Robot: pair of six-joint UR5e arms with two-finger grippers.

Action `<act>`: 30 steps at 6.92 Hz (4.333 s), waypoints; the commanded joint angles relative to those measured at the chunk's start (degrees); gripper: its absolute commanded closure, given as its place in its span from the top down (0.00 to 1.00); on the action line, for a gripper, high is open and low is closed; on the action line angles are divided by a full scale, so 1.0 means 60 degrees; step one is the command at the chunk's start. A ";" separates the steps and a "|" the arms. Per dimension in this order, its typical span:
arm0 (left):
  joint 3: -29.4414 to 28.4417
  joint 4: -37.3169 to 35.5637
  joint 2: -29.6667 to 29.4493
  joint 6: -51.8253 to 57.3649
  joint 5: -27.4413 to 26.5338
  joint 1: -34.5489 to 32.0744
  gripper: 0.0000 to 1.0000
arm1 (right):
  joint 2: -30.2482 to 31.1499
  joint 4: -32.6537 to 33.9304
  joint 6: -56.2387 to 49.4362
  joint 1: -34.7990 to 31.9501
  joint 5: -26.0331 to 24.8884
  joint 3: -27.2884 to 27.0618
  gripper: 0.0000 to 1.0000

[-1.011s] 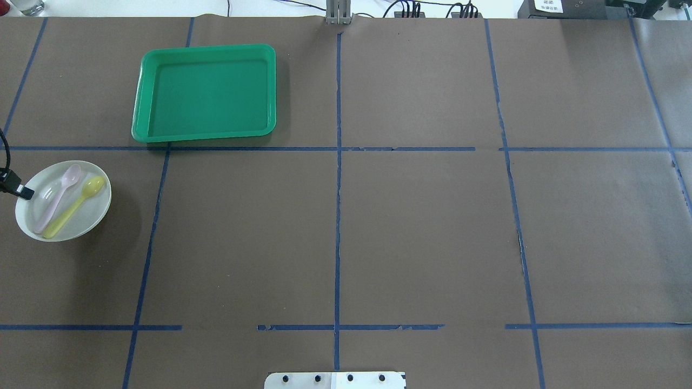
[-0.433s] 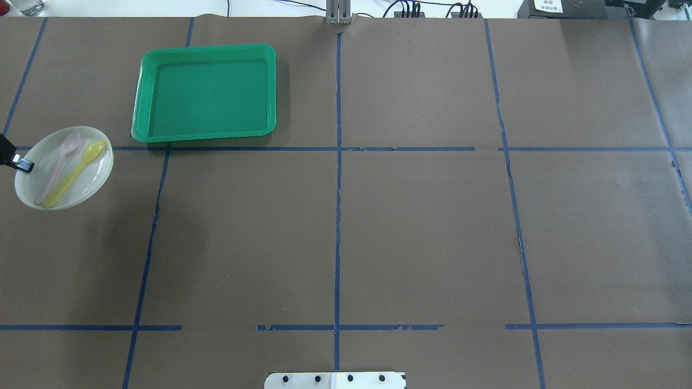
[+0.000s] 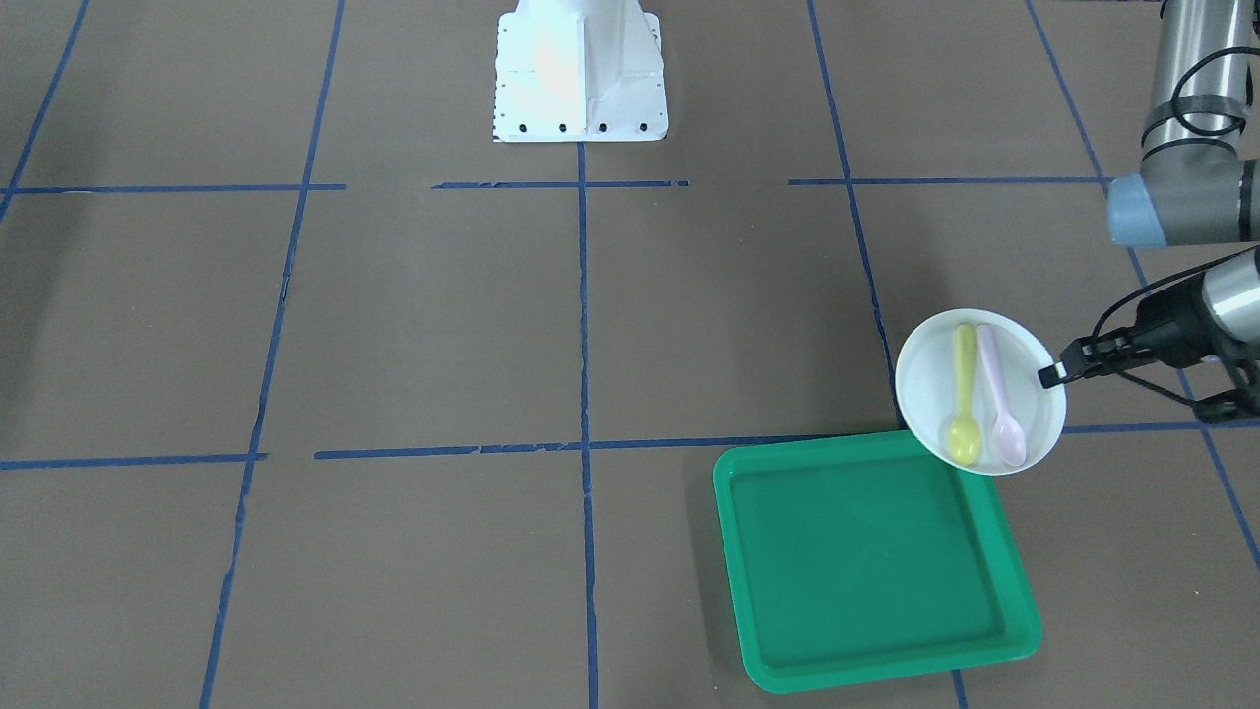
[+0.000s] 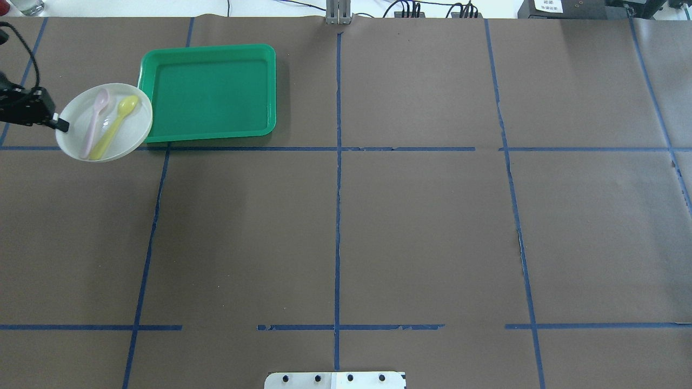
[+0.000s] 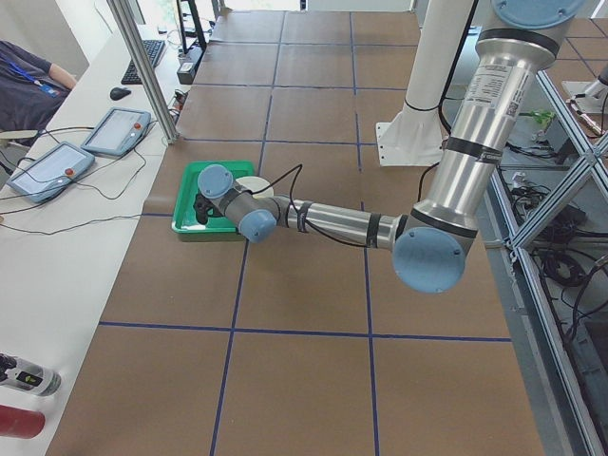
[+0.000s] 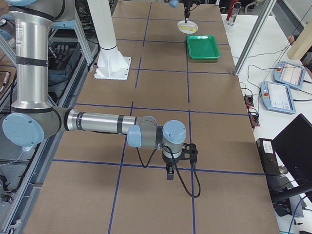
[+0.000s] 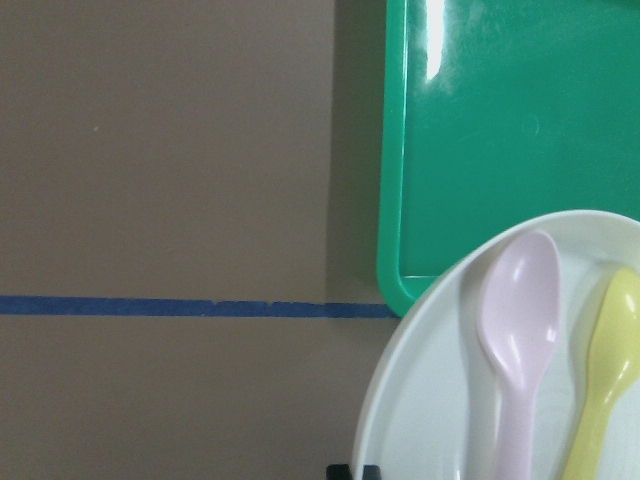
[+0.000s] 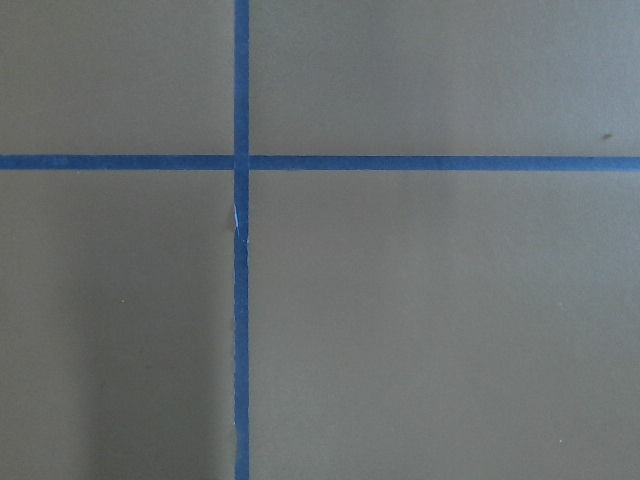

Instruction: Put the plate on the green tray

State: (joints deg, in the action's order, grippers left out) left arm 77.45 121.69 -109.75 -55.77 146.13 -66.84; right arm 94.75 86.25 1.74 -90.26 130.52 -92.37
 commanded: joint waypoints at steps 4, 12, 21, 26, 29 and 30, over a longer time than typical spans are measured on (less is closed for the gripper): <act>-0.3044 0.3600 -0.2067 -0.6132 -0.2024 0.1234 0.00 | 0.0000 -0.0004 0.0003 0.0000 0.0000 0.0000 1.00; -0.3170 0.4591 -0.1868 -0.6330 -0.3129 0.1546 1.00 | 0.0000 0.0010 0.0003 0.0000 0.0000 0.0000 1.00; 0.2127 0.0396 -0.0009 -0.0065 -0.1663 -0.0431 1.00 | 0.0000 0.0010 0.0003 0.0000 0.0000 0.0000 1.00; 0.3030 -0.3656 0.1242 0.6849 -0.1972 -0.2230 1.00 | 0.0000 0.0010 0.0003 0.0000 0.0000 0.0000 1.00; 0.3014 -0.5761 0.2246 1.0295 -0.2323 -0.3475 1.00 | 0.0000 0.0010 0.0003 0.0000 0.0000 0.0000 1.00; 0.3334 -0.5707 0.3325 1.0841 -0.2309 -0.4015 1.00 | 0.0000 0.0010 0.0003 0.0000 0.0000 0.0000 1.00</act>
State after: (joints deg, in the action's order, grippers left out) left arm 95.81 88.77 -96.11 3.80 132.35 -87.33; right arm 94.75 86.31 1.76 -90.26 130.52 -92.37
